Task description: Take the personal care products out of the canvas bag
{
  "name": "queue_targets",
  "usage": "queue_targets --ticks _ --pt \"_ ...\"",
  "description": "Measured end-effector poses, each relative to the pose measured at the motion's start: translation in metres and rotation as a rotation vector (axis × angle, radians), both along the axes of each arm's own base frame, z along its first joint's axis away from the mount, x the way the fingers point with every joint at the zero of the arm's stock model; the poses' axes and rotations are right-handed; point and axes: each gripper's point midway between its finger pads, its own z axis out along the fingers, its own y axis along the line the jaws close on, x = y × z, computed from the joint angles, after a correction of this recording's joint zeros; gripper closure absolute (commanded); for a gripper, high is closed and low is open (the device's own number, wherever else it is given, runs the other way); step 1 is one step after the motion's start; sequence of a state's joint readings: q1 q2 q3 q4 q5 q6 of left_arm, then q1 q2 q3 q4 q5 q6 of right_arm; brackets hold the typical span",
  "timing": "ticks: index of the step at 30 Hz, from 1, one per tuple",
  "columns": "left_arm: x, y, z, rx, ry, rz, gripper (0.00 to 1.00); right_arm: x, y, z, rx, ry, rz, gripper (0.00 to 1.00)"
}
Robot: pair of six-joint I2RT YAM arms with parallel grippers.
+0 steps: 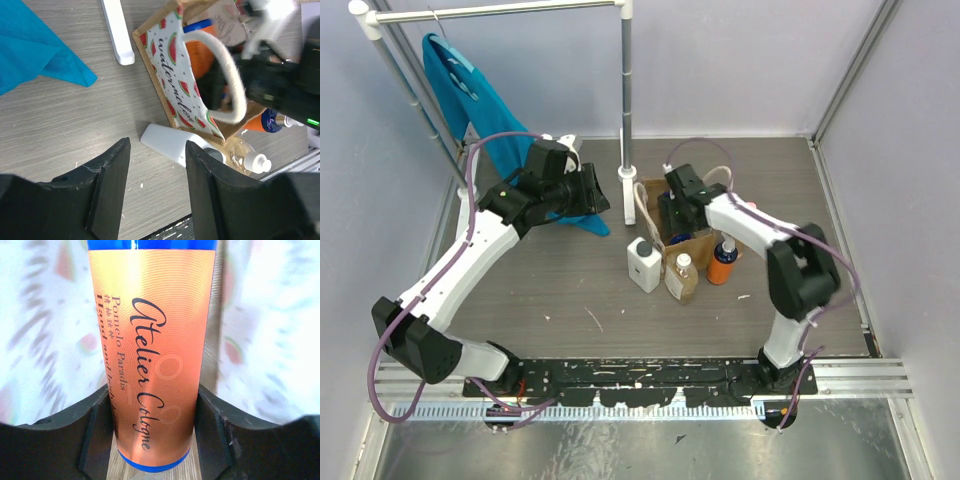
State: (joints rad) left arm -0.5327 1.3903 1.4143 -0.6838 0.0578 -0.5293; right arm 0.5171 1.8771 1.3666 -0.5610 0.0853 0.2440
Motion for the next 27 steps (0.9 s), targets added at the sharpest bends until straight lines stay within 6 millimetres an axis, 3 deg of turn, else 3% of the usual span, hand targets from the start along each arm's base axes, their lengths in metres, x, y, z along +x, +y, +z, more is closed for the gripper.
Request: queue_targets --ticks 2,6,8,11,13,15,20,22,27 --pt "0.0 0.0 0.0 0.002 0.002 0.0 0.45 -0.005 -0.007 0.04 0.03 -0.095 -0.012 0.99" --pt "0.0 0.0 0.0 0.0 0.003 0.0 0.46 -0.002 -0.011 0.152 0.174 -0.384 -0.03 0.99" --pt "-0.001 0.0 0.0 -0.003 0.006 0.0 0.46 -0.004 -0.014 0.196 0.233 -0.502 -0.036 0.99" --pt "-0.001 -0.002 -0.002 -0.008 0.013 -0.004 0.46 -0.011 -0.019 0.239 0.289 -0.621 -0.036 0.99" --pt "-0.001 -0.003 -0.002 -0.01 0.018 -0.003 0.46 -0.012 -0.021 0.247 0.301 -0.661 -0.029 0.99" --pt "-0.001 -0.003 -0.003 -0.012 0.02 -0.002 0.46 -0.013 -0.021 0.24 0.3 -0.674 -0.017 0.99" --pt "-0.001 -0.002 -0.003 -0.01 0.019 0.0 0.46 -0.027 -0.013 0.2 0.309 -0.611 0.062 0.99" --pt "0.0 -0.001 -0.002 -0.001 0.012 0.006 0.45 -0.037 -0.003 0.193 0.346 -0.576 0.12 0.99" --pt "0.002 0.012 0.006 0.037 -0.031 0.042 0.42 -0.076 0.034 0.215 0.504 -0.548 0.312 0.99"
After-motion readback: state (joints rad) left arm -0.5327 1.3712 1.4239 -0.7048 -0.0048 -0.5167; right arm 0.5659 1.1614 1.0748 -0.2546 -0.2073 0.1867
